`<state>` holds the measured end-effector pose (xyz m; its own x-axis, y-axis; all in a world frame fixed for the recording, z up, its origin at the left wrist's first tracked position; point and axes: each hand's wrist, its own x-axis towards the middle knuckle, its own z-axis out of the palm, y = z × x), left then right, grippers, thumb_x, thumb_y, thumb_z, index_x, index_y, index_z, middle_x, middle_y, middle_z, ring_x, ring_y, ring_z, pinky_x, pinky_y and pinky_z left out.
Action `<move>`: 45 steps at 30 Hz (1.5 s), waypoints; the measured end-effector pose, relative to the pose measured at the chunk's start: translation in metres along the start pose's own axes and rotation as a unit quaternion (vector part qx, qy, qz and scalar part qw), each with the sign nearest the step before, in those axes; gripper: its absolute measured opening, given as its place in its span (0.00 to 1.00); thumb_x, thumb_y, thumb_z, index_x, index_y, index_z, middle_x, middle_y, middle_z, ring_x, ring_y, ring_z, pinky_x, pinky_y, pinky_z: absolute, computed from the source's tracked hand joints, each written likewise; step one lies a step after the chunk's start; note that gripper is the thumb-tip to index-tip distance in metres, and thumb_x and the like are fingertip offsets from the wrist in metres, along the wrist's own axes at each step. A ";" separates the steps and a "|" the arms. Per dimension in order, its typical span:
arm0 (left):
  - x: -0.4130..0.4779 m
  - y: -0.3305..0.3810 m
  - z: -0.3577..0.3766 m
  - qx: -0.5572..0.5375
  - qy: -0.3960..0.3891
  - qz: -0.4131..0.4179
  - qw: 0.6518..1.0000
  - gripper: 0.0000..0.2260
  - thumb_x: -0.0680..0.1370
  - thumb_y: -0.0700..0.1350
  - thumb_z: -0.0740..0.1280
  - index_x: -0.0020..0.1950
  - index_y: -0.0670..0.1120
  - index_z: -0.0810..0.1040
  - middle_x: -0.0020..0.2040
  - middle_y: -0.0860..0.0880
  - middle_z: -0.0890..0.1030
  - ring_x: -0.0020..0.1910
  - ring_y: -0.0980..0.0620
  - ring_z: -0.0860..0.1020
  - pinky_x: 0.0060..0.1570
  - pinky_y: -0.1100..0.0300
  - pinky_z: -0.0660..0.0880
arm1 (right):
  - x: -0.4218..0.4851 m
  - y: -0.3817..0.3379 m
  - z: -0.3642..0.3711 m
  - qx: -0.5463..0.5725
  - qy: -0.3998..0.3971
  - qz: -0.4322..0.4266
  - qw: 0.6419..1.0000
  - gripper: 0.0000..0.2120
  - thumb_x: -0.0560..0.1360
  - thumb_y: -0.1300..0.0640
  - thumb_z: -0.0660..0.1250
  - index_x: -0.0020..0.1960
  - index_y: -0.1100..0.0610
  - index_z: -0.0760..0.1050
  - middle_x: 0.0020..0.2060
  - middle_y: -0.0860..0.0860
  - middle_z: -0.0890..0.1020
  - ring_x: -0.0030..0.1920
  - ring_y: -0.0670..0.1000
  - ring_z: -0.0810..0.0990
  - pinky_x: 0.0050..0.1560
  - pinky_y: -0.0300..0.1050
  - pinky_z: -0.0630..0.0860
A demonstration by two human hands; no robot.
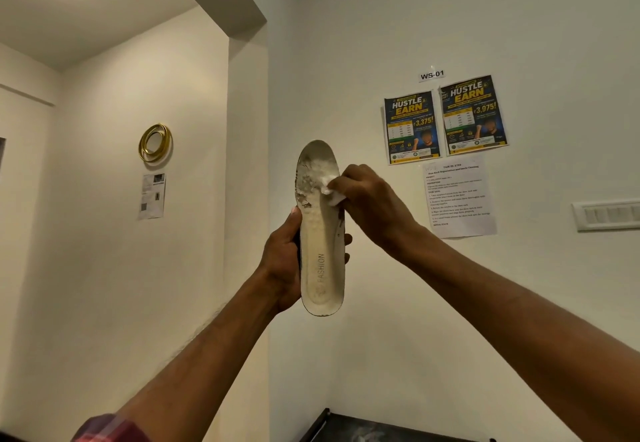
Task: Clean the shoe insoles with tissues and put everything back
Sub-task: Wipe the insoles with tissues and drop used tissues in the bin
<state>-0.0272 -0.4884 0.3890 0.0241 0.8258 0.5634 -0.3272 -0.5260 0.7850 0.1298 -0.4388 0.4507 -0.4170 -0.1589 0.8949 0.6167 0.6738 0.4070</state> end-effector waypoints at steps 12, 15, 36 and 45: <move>0.005 0.003 0.001 -0.021 0.006 0.007 1.000 0.26 0.84 0.62 0.53 0.70 0.48 0.76 0.65 0.37 0.81 0.63 0.35 0.80 0.64 0.36 0.74 | -0.010 -0.007 -0.002 0.019 -0.049 -0.040 0.998 0.13 0.70 0.65 0.77 0.53 0.63 0.81 0.51 0.60 0.81 0.51 0.59 0.81 0.44 0.53 0.84; 0.004 0.004 0.002 -0.022 0.006 0.005 1.000 0.27 0.84 0.63 0.52 0.69 0.46 0.78 0.65 0.37 0.81 0.60 0.36 0.80 0.64 0.37 0.74 | -0.006 -0.002 -0.003 0.025 -0.009 -0.012 1.000 0.12 0.70 0.66 0.77 0.52 0.63 0.81 0.49 0.60 0.81 0.50 0.60 0.81 0.42 0.54 0.83; 0.010 0.002 0.002 0.000 0.023 0.019 1.000 0.26 0.84 0.62 0.52 0.67 0.48 0.79 0.64 0.36 0.81 0.64 0.32 0.78 0.64 0.34 0.74 | -0.024 -0.004 -0.006 0.034 -0.084 -0.079 0.993 0.13 0.69 0.66 0.77 0.53 0.63 0.82 0.50 0.60 0.82 0.50 0.59 0.82 0.42 0.51 0.84; 0.010 -0.001 0.014 -0.034 0.007 0.007 0.999 0.24 0.85 0.60 0.53 0.69 0.48 0.78 0.64 0.37 0.81 0.61 0.35 0.80 0.65 0.34 0.74 | -0.019 -0.003 -0.013 0.048 -0.074 -0.061 0.994 0.13 0.69 0.64 0.77 0.53 0.63 0.82 0.52 0.61 0.81 0.51 0.60 0.82 0.45 0.52 0.84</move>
<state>-0.0138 -0.4825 0.3971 0.0062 0.8212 0.5707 -0.3916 -0.5231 0.7570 0.1442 -0.4471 0.4348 -0.5832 -0.1404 0.8001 0.4920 0.7227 0.4855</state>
